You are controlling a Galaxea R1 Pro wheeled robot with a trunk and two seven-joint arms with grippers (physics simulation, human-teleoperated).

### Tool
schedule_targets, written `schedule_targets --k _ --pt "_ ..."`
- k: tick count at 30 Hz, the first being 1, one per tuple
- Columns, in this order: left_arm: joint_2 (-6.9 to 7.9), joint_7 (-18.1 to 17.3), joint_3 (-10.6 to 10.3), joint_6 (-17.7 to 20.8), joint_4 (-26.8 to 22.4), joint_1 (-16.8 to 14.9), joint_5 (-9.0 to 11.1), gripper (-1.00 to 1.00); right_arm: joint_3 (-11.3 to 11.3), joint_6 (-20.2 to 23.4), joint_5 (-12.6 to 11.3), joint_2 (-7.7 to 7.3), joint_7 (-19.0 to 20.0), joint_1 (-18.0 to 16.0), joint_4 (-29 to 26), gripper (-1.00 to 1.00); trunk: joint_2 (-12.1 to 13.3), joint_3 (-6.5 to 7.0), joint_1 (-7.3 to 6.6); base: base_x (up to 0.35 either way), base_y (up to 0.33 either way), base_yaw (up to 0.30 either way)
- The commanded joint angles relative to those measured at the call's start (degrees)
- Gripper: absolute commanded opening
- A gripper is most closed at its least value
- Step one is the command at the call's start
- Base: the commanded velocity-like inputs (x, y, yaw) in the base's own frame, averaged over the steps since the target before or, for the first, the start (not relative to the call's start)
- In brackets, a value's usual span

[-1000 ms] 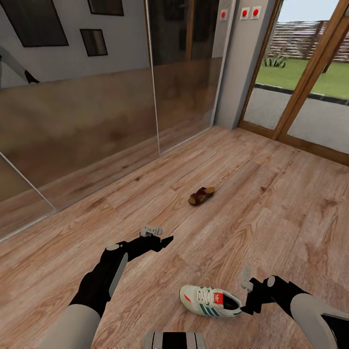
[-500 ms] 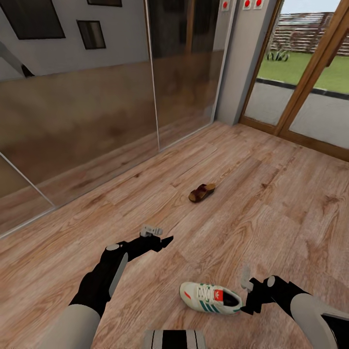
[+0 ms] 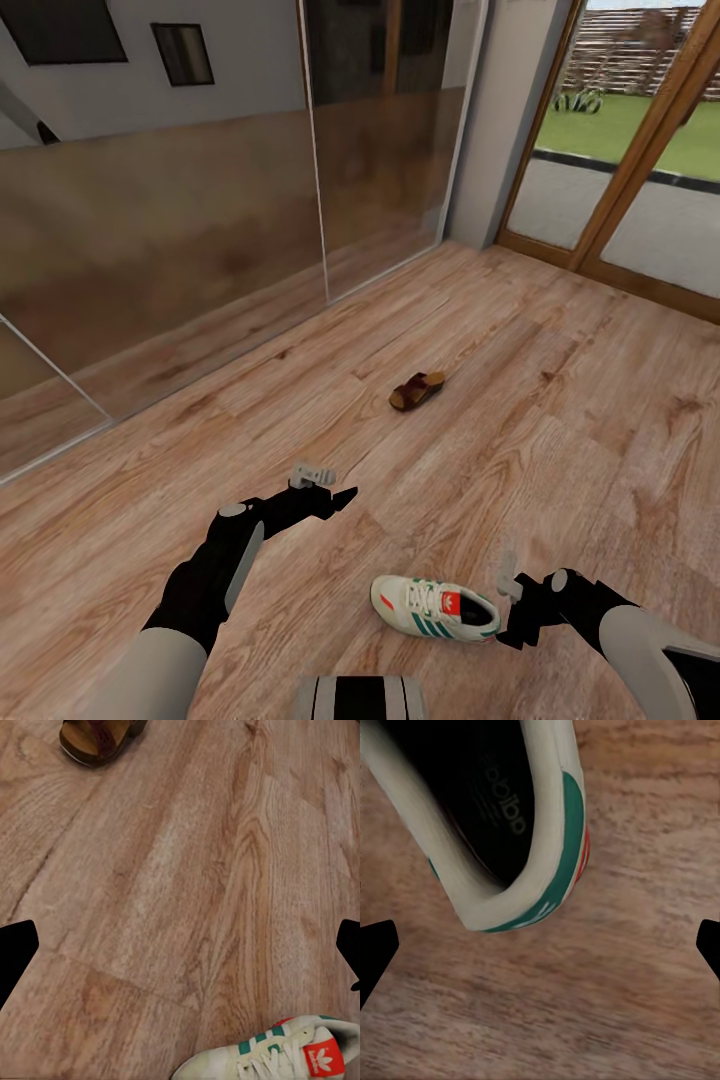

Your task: Pick up the two gym shoes and the two sandals from the corridor floor and place them onto the hallstand (shoe rack) in the corridor, making sure they are on the rack and not on the floor. Arrange them so the two gym shoes are next to each other and the two sandals are next to each other.

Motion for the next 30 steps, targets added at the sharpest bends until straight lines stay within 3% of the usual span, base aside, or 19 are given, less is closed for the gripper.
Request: schedule_targets --k 1,6,30 --pt "-0.02 -0.2 0.1 0.5 -0.1 0.0 0.0 1.00 -0.5 -0.3 0.6 0.00 0.2 0.0 0.0 1.00 0.0 -0.30 0.01 0.000 0.000 0.000" --pt "-0.02 -0.2 0.1 0.4 -0.1 0.0 0.0 1.00 -0.5 -0.3 0.6 -0.02 0.2 0.0 0.0 1.00 -0.1 -1.24 0.09 0.000 0.000 0.000" --pt "-0.02 -0.2 0.0 0.4 -0.1 0.0 0.0 1.00 -0.6 -0.5 0.4 -0.09 0.1 0.0 0.0 1.00 -0.1 -1.37 0.09 0.000 0.000 0.000"
